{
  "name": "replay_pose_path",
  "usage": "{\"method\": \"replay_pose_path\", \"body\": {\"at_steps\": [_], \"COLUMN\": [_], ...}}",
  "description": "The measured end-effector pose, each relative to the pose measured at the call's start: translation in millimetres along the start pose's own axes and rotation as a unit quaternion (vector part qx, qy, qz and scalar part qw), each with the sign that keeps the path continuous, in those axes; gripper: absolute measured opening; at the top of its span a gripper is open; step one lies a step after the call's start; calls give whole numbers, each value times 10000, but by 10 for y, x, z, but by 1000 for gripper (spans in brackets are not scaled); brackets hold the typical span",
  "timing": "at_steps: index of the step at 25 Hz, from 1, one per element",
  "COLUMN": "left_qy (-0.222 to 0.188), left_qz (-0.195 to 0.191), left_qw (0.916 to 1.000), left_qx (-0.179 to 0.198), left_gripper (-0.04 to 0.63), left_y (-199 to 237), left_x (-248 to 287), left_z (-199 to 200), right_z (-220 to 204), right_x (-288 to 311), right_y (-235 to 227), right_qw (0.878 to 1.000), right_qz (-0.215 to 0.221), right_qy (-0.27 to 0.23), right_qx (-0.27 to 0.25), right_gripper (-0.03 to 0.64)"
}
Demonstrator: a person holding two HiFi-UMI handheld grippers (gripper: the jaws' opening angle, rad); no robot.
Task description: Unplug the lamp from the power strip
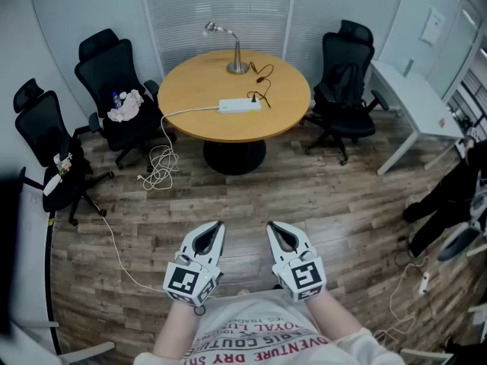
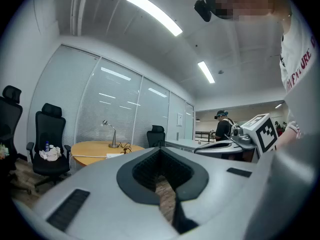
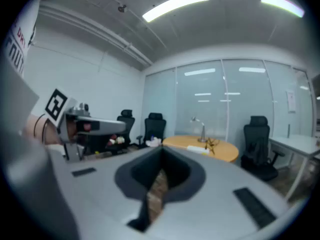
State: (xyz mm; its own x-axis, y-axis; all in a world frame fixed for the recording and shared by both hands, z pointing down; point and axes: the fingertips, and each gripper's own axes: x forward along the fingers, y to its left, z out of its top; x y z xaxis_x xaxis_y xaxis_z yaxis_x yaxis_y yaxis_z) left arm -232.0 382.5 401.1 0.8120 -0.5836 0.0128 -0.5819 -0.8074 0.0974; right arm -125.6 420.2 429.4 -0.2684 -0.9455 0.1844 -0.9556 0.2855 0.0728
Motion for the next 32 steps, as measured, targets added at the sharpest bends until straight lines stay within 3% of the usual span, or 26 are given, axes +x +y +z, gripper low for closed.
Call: {"method": "replay_pose_path", "body": {"at_steps": [12,19,32], "left_qy": [35,129,229], "left_qz": [6,17,630], "left_qw": [10000,9997,9973], "left_qx": [-77,-187,-285], "left_gripper": [28,28,28], "left_y": [118,136,486], "left_x": [20,45,485], "left_z": [-34,-99,-228], "right_z": [-20,11,-58], "right_x": [92,133,736], "right_y": [30,-111,-593], "right_qw": [9999,9986,9992], "right_qz": [27,-316,185], "right_qy": [97,272,260], "right_qx": [-50,322,240], "right_gripper": [28,28,28]}}
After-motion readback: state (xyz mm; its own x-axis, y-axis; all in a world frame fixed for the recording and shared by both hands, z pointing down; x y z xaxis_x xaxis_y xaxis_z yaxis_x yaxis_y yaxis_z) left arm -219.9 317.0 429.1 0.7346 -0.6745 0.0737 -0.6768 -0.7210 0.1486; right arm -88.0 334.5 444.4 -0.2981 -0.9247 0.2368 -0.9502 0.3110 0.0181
